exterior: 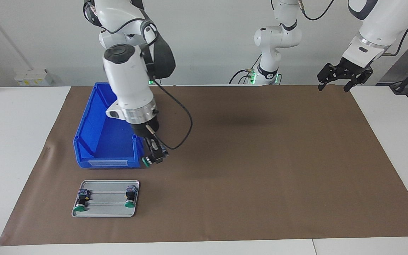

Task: Place and press button with both arms
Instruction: 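Carry the green button with the right gripper to the table center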

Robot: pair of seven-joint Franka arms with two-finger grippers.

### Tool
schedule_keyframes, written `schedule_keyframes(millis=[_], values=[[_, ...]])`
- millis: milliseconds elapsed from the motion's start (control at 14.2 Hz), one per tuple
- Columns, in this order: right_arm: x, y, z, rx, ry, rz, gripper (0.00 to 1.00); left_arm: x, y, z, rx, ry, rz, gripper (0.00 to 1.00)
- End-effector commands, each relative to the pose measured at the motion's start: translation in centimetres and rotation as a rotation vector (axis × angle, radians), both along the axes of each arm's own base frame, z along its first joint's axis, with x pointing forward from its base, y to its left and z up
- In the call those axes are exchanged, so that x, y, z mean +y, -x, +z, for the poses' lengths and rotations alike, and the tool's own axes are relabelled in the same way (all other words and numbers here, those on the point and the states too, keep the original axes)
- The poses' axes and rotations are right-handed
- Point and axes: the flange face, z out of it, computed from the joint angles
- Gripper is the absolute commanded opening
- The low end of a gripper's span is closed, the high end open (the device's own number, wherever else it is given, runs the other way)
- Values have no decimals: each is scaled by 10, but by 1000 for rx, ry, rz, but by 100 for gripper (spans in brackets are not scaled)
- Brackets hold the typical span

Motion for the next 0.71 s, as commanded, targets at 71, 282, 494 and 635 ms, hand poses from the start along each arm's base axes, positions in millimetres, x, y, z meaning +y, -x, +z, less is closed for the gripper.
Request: schedule_keyframes(millis=[71, 282, 494, 635], values=[[111, 55, -38, 19, 17, -288, 0, 2, 7, 1, -7, 10, 1, 100], [184, 86, -84, 41, -12, -362, 0, 2, 7, 1, -7, 10, 1, 100], [247, 108, -151, 25, -58, -420, 0, 2, 7, 1, -9, 10, 1, 100], [274, 128, -163, 18, -97, -402, 0, 3, 7, 1, -7, 10, 2, 100]])
